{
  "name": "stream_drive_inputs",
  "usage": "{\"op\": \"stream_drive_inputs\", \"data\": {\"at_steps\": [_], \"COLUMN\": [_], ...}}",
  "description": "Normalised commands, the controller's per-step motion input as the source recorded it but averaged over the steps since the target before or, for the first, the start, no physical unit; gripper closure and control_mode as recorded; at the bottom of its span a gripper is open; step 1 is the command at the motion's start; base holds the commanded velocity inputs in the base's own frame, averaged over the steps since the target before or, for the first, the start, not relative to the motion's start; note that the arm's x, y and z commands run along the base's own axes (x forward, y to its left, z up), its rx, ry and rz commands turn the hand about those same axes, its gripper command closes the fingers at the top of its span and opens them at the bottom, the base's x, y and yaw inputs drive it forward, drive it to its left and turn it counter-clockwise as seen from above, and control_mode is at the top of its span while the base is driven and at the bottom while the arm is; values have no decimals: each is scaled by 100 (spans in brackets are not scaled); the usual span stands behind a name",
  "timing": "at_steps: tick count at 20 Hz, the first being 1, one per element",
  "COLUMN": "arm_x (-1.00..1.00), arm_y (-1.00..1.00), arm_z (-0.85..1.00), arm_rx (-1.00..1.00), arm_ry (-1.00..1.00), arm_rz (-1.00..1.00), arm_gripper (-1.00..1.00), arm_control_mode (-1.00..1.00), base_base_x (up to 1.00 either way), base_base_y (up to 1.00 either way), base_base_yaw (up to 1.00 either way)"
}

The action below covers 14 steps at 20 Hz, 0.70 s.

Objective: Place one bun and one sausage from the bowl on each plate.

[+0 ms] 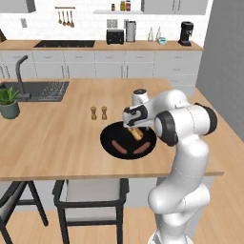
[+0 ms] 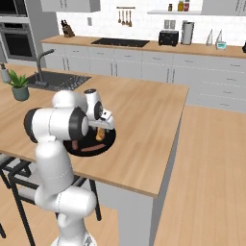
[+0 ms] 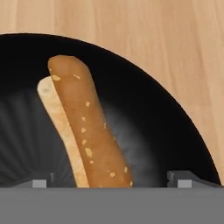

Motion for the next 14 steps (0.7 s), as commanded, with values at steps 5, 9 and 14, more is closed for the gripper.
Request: {"op": "stream_drive_inputs", "data": {"at_steps": [5, 9, 14], "arm_x": [0, 4, 9], "arm_y": [0, -12, -9], "arm_z": [-14, -22, -21], "arm_rx": [0, 0, -3], "arm_ry": [0, 0, -3], "arm_rz": [0, 0, 0], "arm_gripper": [-100, 100, 100], "arm_control_mode": [-100, -100, -100], "base_base_x": [0, 0, 0], "base_base_y": [0, 0, 0], "base_base_yaw": [0, 0, 0]}}
